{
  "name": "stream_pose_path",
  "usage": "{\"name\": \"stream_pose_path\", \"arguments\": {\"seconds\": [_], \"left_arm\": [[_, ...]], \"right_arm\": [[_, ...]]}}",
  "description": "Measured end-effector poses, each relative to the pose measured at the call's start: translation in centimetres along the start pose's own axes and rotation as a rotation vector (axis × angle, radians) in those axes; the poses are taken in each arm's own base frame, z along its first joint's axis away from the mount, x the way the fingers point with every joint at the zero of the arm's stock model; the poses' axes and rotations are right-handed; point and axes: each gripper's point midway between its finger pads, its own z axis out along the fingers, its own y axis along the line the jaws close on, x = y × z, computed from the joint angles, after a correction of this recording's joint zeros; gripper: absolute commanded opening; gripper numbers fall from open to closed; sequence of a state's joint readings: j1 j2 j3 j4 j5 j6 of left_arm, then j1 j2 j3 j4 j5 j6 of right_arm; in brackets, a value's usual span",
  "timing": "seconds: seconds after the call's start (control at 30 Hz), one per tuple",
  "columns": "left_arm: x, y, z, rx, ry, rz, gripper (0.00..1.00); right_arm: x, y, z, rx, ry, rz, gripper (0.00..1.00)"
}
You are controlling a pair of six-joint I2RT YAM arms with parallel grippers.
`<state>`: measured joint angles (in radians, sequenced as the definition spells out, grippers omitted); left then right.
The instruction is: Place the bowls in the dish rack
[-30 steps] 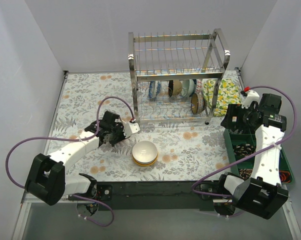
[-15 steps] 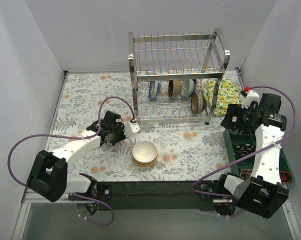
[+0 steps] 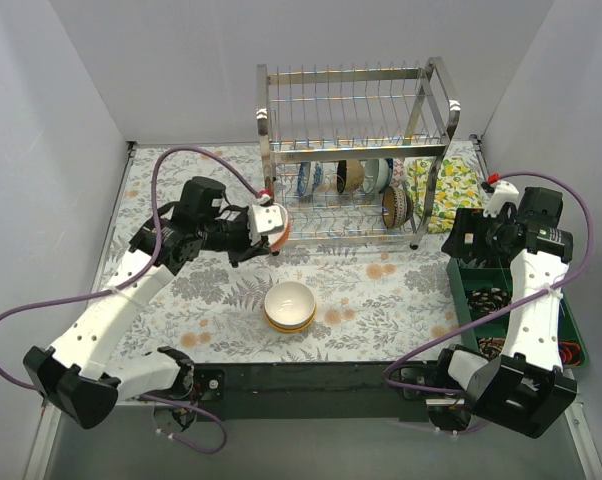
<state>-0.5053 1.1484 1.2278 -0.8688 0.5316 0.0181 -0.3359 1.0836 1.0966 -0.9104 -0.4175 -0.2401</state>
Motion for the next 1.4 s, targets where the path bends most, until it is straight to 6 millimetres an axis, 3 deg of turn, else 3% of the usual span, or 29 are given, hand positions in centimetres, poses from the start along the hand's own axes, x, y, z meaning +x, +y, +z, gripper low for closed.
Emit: {"name": "stream_pose_path", "arguments": {"seconds": [0.1,0.27,0.57,0.8,0.93,1.07,1.27,1.4], "left_arm": [[-3.4,-4.9,0.8,0.187,-0.114,0.012,0.00],[-6.8,-10.3,4.4,0.420,-0.217,-0.042,0.00],[-6.0,-10.0,14.3,0.465,-0.280,-0.317,0.00],[-10.0,-11.2,19.5,0.470,-0.420,-0.489,0.00],[-12.0,-10.1,22.0,0.431,-0.457,-0.643,0.00],[-14.0,-6.6,24.1,0.303,-0.503,-0.821,0.00],[-17.3,-2.4,24.1,0.171,-0.598,-0.981,0.00],[-17.7,-1.1,24.0,0.118,-0.624,-1.051,0.00]], "right_arm": [[0.0,-0.2,-0.1,0.012,0.000,-0.002,0.89],[0.3,-0.7,-0.3,0.050,0.013,0.000,0.89],[0.5,-1.6,-2.2,0.158,0.001,-0.018,0.89],[1.6,-2.4,-2.8,0.216,0.045,-0.005,0.89],[1.3,-2.6,-3.1,0.236,0.041,-0.008,0.89],[1.3,-2.8,-3.2,0.247,0.043,-0.007,0.89],[1.3,-3.0,-3.4,0.259,0.044,-0.005,0.89],[1.4,-3.0,-3.4,0.262,0.048,-0.003,0.89]]}}
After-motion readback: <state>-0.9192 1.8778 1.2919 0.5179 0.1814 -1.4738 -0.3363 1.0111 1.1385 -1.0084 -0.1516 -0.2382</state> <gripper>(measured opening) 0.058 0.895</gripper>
